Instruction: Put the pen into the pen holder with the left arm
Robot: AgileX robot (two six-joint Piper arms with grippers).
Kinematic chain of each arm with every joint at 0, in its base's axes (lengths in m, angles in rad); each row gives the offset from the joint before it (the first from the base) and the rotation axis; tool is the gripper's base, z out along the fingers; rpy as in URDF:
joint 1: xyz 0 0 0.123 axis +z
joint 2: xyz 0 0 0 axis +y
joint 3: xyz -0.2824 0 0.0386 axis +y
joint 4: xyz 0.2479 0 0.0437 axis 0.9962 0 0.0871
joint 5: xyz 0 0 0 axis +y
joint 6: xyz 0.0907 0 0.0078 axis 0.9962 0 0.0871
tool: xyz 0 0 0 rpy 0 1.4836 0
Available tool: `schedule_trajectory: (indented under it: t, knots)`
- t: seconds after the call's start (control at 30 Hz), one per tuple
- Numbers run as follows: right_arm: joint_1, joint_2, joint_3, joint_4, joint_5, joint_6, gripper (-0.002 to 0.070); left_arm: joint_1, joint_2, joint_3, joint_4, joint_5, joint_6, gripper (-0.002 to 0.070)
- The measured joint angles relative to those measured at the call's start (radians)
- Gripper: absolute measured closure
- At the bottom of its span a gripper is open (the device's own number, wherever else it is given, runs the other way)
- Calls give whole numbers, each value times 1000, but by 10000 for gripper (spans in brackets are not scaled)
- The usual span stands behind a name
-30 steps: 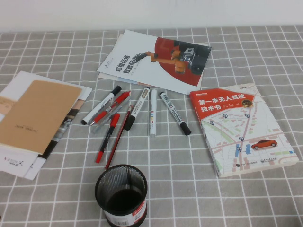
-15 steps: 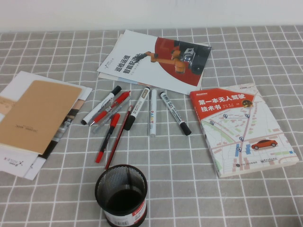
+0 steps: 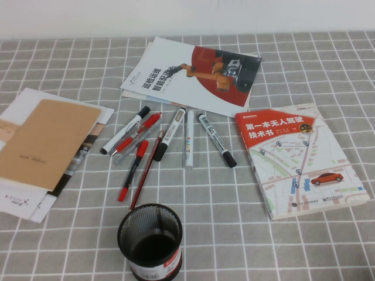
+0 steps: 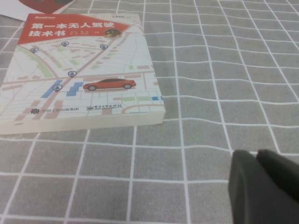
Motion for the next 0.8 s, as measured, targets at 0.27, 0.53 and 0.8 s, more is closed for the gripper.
schedule_trajectory:
  t: [0.27,0.53,0.8]
  knots:
    - [0,0,0,0,0,0,691,0,167,-254,0,271,-39,677]
    - [0,0,0,0,0,0,691,0,489,-483,-6,494,143,677]
    - [0,0,0,0,0,0,691,0,843,-739,-184,733,410,677]
